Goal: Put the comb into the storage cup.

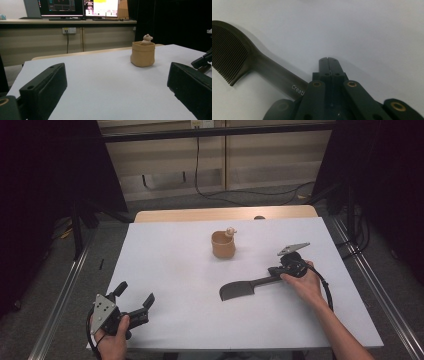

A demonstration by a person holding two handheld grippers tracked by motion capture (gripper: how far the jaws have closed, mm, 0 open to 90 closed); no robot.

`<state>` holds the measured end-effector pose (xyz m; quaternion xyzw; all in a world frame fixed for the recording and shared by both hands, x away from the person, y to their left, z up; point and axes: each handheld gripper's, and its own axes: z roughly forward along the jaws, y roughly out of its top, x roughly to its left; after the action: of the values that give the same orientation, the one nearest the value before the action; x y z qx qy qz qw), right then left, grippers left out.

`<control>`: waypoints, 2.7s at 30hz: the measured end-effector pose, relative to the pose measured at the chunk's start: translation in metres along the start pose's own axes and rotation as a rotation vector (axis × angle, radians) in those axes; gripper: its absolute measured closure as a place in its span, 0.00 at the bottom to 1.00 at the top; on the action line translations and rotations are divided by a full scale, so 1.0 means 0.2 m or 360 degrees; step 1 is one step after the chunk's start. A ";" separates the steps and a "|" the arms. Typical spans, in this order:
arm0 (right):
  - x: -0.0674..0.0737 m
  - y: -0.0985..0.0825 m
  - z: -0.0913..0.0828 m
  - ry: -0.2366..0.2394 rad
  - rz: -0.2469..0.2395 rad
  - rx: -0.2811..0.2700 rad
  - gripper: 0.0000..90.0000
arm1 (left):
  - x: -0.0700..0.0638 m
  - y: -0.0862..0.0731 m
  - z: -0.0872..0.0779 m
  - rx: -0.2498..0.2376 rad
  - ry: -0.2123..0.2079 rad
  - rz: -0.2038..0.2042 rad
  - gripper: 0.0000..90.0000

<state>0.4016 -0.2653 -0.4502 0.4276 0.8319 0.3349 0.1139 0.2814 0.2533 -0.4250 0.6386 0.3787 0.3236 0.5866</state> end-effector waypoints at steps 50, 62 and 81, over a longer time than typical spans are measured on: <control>0.03 -0.07 -0.07 0.0074 0.0009 0.0019 1.00 | 0.00 0.00 0.00 -0.0012 -0.0018 -0.0010 0.03; 0.06 -0.09 -0.08 0.0090 -0.0021 0.0040 1.00 | 0.00 0.00 0.00 -0.0011 -0.0019 -0.0013 0.03; 0.06 -0.09 -0.10 0.0035 0.0025 -0.0019 0.86 | 0.00 0.01 0.00 -0.0007 -0.0022 -0.0012 0.03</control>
<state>0.3738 -0.2723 -0.4466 0.4296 0.8277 0.3454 0.1048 0.2814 0.2526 -0.4239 0.6380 0.3763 0.3179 0.5918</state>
